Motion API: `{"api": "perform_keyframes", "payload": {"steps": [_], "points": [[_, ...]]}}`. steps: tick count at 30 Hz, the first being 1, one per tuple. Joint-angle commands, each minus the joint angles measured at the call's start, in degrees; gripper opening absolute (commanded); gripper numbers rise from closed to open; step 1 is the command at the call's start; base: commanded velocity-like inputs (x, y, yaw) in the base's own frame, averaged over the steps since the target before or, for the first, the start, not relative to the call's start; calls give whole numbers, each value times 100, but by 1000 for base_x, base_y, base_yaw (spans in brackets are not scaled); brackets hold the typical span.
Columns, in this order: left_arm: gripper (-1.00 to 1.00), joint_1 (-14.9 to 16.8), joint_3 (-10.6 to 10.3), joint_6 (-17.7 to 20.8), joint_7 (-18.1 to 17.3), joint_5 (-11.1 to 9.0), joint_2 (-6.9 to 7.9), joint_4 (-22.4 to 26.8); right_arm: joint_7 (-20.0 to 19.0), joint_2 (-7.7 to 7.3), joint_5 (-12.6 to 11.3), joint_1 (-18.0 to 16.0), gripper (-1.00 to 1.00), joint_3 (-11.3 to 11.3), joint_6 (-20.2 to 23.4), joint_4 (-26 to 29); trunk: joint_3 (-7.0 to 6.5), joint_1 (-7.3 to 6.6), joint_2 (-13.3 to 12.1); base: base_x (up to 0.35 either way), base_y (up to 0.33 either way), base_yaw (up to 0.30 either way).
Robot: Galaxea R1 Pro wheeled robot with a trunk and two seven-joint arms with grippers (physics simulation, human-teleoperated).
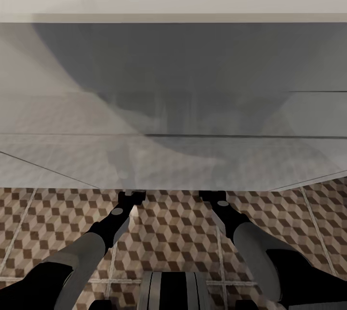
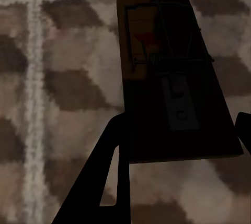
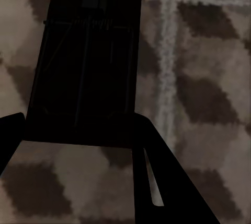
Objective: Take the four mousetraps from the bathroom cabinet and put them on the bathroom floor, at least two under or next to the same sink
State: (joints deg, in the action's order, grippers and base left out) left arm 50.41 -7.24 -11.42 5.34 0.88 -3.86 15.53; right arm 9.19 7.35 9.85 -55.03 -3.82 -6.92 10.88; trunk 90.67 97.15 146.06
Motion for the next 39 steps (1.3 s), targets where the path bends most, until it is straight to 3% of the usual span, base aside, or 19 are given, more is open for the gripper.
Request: {"api": "perform_keyframes", "payload": {"steps": [1, 32, 39], "points": [[-100, 4, -49, -18, 55, 12, 3, -7, 12, 4, 40, -15, -100, -40, -20, -23, 3, -1, 1, 0, 0, 0], [-100, 4, -44, -18, 54, 9, 0, -15, 12, 4, 23, -201, -100, -49, 276, -121, 3, -1, 1, 0, 0, 0], [-100, 4, -46, -18, 51, 9, 4, -15, 12, 11, 26, -201, -100, -296, 311, -126, 3, -1, 1, 0, 0, 0]]}}
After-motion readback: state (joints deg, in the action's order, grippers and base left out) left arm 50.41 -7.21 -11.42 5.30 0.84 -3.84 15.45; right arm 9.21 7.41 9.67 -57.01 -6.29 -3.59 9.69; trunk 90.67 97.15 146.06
